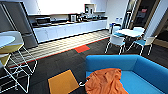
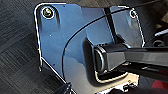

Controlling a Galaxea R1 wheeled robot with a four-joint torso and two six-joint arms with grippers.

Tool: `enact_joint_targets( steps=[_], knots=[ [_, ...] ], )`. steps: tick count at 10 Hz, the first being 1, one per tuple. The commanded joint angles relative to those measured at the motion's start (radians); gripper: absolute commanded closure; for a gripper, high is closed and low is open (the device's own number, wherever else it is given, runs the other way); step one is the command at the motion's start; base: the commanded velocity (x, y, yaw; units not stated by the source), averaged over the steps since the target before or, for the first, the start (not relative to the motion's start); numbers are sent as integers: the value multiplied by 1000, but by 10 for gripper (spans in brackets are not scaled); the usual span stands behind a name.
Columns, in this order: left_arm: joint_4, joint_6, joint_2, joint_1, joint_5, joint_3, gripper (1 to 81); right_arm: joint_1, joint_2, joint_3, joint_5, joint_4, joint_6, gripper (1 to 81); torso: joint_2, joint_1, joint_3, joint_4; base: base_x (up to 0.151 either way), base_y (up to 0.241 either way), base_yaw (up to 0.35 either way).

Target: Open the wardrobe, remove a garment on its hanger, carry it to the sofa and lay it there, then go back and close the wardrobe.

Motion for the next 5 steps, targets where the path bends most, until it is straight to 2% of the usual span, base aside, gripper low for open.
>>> enact_joint_targets(
  steps=[1, 5],
  knots=[
    [13, 0, -11, -24, 38, 1, 10, 14, -1, -1, -61, -1, 2, 10, 0, 0, 0, 0, 0, 0, 298],
    [18, 0, 2, -24, 41, 1, 10, 12, -1, -1, -61, -1, 2, 10, 0, 0, 0, 0, 0, 0, 300]
  ],
)
